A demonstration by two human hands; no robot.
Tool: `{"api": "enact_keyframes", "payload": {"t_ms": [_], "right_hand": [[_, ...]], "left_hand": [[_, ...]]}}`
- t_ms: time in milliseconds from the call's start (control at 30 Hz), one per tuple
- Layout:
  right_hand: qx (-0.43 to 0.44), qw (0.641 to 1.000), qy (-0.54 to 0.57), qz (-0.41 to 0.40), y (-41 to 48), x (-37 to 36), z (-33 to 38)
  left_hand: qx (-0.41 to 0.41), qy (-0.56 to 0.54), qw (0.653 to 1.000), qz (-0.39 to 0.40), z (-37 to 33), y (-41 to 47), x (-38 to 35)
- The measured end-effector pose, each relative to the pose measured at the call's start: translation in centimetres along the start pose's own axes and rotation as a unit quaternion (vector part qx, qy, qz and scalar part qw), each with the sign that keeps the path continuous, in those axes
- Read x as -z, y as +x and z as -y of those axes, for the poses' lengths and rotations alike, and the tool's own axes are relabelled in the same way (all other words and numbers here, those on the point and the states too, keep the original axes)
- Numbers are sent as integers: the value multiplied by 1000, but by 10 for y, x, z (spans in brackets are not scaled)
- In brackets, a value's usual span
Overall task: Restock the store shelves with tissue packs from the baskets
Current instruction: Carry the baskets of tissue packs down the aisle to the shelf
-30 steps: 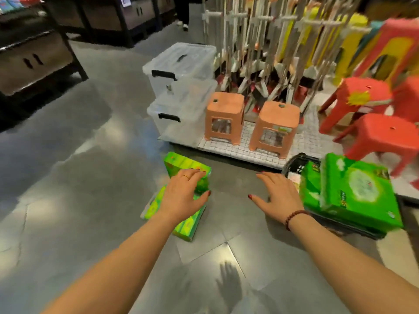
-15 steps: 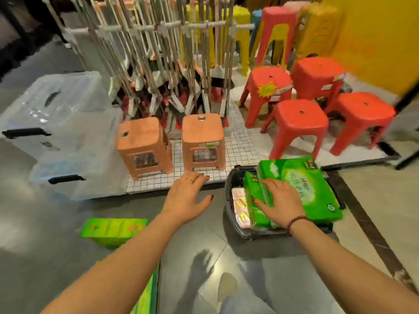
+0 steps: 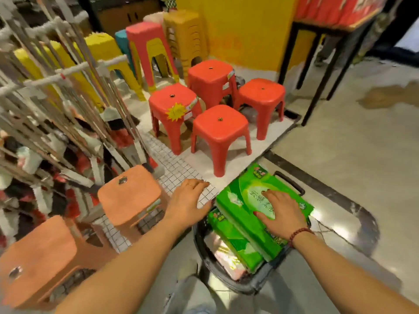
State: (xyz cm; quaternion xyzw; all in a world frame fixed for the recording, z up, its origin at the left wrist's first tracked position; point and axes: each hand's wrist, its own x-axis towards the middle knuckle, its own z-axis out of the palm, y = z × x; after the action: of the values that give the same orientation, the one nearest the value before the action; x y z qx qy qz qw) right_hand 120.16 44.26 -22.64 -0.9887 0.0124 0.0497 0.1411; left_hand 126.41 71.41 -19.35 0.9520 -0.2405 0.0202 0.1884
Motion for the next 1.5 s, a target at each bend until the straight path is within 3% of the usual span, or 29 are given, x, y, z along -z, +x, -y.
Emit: {"api": "enact_keyframes", "payload": {"t_ms": [133,300,533,800,900,1033,1200,1267,1400,1500], "right_hand": [[-127,990,44,-32,11,-15,12],[-280,954,93,-60,-3,-27,27],[-447,870,180,-101,-54,-50,41],[-564,733,336,-181,-82,-135,21],[-601,653,399,-228,-81,-186,4],[-638,546,461,-286,-73,-252,-22],[-627,478,521,-326,-57,-310,-52],[-621,464,541,-327,-49,-322,-59],[-618,481,520,-340,-32,-332,-65],[-641,472,497,-346,-25,-338,-72]], "left_hand": [[-84,-19,994,65,47,62,-6],[-145,-43,980,129,83,114,-20],[-78,-124,971,190,103,139,-51],[32,-179,958,223,133,134,-136],[103,-197,947,230,154,128,-186],[176,-270,916,238,173,125,-249],[217,-363,868,260,174,129,-312],[233,-369,860,263,172,134,-327],[283,-406,828,264,171,144,-347],[315,-431,802,269,167,149,-350]]}}
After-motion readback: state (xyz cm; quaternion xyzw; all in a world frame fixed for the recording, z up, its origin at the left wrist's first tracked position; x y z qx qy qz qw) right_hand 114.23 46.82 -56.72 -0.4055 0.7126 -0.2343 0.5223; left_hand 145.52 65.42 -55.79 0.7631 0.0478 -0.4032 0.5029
